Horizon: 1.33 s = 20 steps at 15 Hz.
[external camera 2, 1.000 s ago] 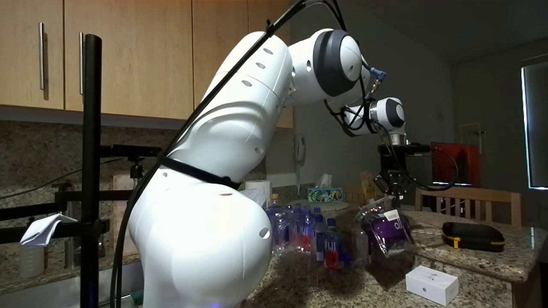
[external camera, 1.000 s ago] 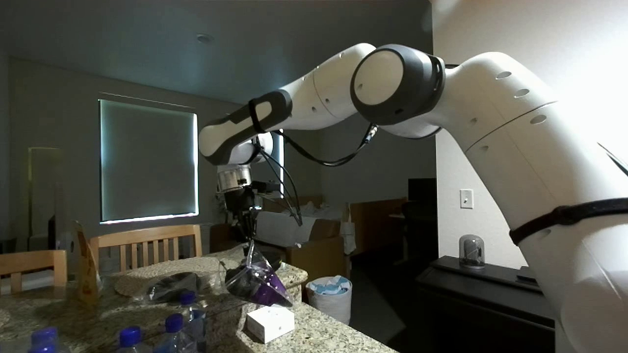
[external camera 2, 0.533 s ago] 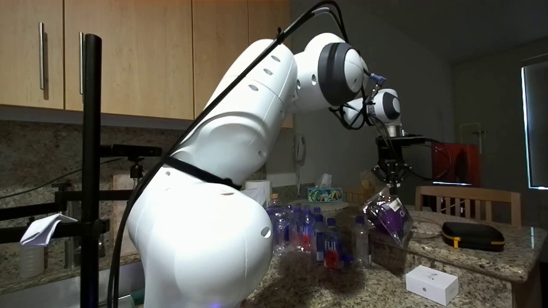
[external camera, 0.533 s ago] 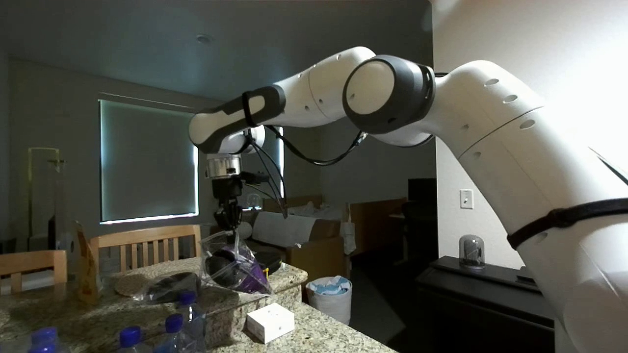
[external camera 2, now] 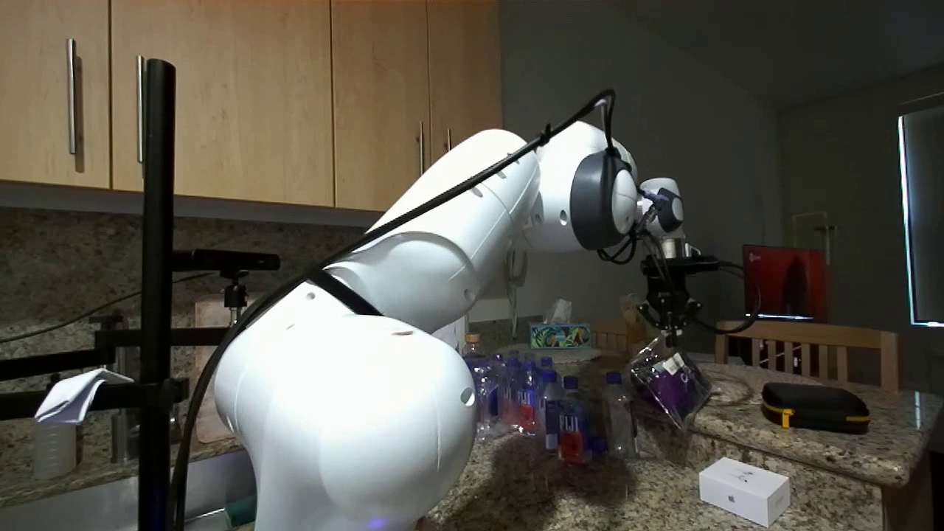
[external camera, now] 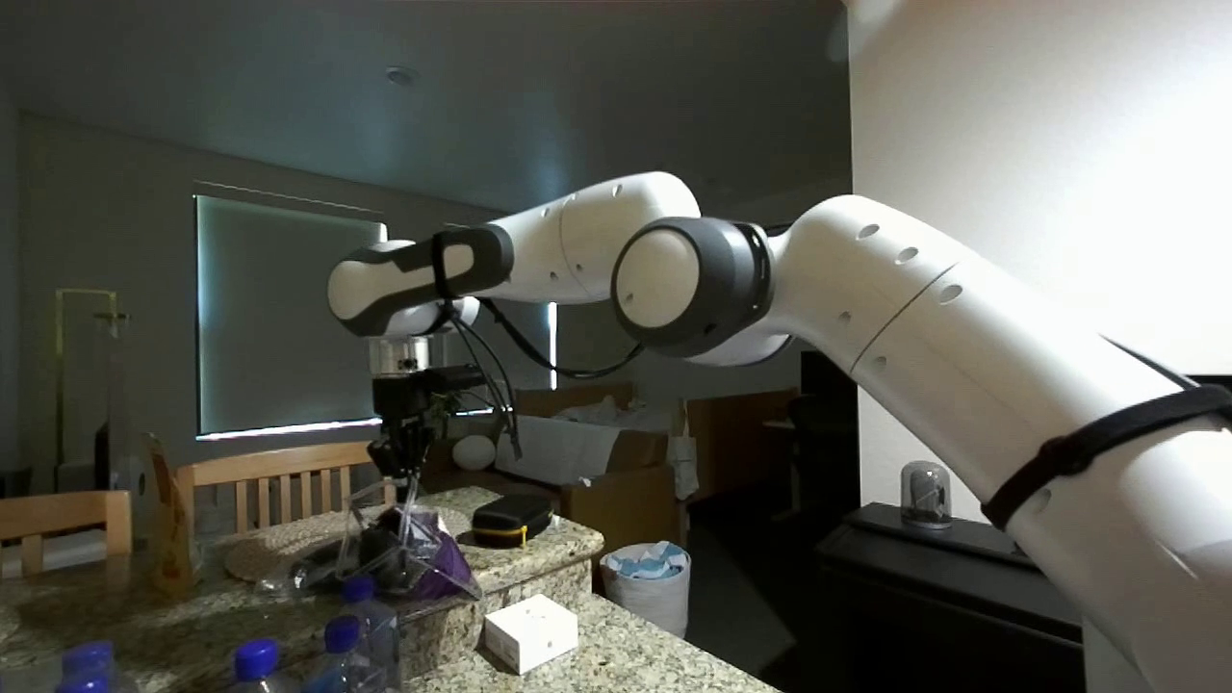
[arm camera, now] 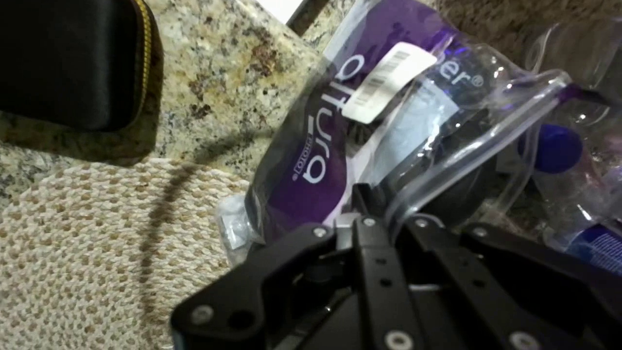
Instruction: Move the purple plastic bag up
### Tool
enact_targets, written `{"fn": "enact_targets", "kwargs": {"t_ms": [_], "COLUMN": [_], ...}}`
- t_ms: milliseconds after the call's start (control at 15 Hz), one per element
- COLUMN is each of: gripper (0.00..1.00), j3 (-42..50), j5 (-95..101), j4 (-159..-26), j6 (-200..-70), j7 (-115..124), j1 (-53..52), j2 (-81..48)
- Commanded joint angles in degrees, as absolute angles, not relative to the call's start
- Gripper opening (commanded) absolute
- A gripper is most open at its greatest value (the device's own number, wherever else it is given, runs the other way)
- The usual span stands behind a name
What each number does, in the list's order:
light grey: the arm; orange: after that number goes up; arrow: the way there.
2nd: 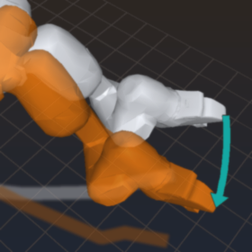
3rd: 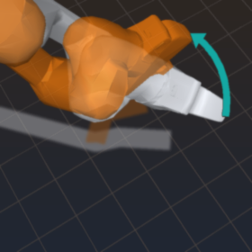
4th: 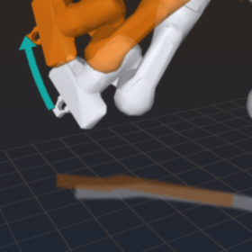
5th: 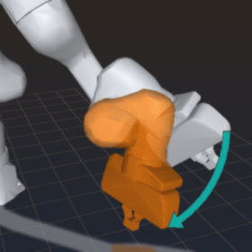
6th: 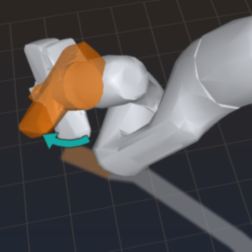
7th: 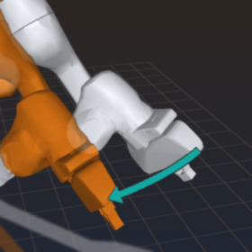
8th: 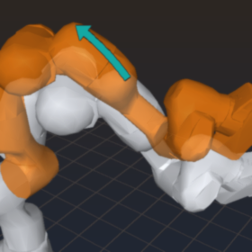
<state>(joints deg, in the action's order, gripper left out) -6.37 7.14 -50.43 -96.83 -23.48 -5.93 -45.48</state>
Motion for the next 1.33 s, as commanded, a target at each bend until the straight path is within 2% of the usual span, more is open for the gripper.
{"fn": "enact_targets", "kwargs": {"t_ms": [0,333,933,1000,1133,1267], "gripper": [0.08,0.08,0.05,0.27,0.34,0.46], "j3": [-4.5,-1.8,2.5,2.8,3.3,3.9], "j5": [7.3,8.2,8.9,8.7,8.6,8.5], "j4": [-37.2,-29.0,-27.9,-27.9,-27.8,-27.7], "j6": [-93.4,-91.7,-89.7,-89.5,-89.1,-89.3], "j7": [-19.1,-14.2,-8.2,-7.8,-6.6,-5.3], "j1": [-7.9,-8.5,-8.7,-8.7,-8.8,-9.1], "j2": [-52.9,-56.0,-58.2,-58.4,-58.5,-58.5]}}
